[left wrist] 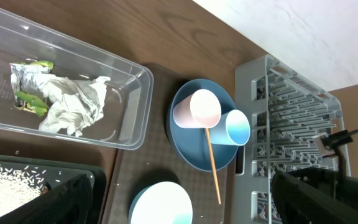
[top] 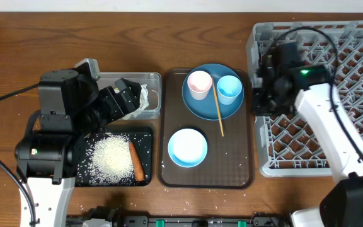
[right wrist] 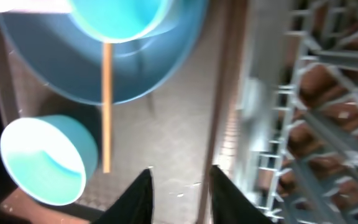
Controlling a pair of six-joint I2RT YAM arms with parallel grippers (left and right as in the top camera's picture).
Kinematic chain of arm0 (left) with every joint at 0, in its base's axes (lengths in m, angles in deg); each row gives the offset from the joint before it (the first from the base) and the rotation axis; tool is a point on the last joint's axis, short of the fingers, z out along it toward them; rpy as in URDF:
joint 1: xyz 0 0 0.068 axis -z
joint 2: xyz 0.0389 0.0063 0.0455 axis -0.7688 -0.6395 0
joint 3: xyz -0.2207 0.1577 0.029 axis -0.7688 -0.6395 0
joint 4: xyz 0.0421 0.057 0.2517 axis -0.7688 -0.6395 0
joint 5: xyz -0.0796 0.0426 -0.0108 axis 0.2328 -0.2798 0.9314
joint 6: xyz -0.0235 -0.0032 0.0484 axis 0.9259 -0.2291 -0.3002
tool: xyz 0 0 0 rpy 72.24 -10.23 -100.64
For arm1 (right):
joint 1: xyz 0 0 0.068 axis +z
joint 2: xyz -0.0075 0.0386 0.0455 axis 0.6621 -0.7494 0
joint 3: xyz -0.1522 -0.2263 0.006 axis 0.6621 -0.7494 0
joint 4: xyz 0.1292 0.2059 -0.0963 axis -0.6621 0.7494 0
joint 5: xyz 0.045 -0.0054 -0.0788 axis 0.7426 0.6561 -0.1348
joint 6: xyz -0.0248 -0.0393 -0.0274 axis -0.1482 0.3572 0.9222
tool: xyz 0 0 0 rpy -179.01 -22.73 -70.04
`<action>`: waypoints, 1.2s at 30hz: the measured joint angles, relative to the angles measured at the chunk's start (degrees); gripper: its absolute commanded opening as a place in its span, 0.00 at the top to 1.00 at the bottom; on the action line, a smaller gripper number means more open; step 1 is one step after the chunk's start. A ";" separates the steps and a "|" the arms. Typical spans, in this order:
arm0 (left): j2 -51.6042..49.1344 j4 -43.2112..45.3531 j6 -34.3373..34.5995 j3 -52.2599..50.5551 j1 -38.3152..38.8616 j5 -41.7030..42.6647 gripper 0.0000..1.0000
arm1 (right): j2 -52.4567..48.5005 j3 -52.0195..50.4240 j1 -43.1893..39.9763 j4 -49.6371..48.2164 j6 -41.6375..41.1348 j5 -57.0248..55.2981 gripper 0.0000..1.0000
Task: Sort waste into correct bins and load items into the dishwasher rack
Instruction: 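Return the right gripper to the blue plate and grasp the other chopstick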
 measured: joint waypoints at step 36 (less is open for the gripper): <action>0.00 -0.02 0.00 0.00 0.00 0.00 0.06 | -1.07 -12.92 16.48 -22.12 -13.20 -8.35 0.72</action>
